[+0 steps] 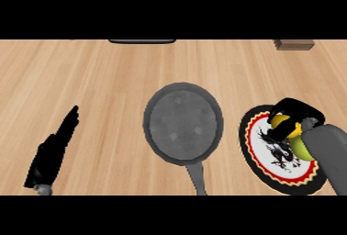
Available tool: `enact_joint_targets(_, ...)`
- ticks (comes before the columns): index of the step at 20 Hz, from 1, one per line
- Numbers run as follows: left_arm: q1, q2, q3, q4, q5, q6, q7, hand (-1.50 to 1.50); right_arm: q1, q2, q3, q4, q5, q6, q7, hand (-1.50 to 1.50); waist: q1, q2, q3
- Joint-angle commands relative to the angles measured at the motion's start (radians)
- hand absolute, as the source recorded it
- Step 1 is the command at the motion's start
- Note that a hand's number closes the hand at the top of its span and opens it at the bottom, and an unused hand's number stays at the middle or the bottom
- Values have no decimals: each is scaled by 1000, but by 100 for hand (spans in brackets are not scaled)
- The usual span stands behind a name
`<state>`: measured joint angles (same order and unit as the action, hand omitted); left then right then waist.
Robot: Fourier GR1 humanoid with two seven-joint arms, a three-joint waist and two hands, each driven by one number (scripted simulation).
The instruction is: Pick the lemon from the plate and place it in the pan
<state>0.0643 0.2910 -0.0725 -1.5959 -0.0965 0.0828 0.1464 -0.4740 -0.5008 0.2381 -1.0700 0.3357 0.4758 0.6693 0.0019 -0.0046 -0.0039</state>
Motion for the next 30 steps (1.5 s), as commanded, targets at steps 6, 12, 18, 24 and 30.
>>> enact_joint_targets(6,-9,6,16,26,-3,-6,-32,0,0,-230,59,-162,209,-175,-510,150,-8,5,5)
enact_joint_targets(12,12,18,30,-1,11,-18,-20,0,-28,-219,-43,-314,204,-428,-725,150,-13,-2,6)
enact_joint_targets(18,-13,-23,15,38,-15,-4,-27,0,-68,-114,-54,-344,205,-458,-762,150,2,5,4)
enact_joint_targets(24,28,-17,8,-9,-35,-17,-10,0,-180,69,21,-380,201,-370,-603,150,10,5,3)
enact_joint_targets(30,-23,-25,6,6,-40,-34,2,0,-364,274,61,-154,235,-367,-525,150,22,10,3)
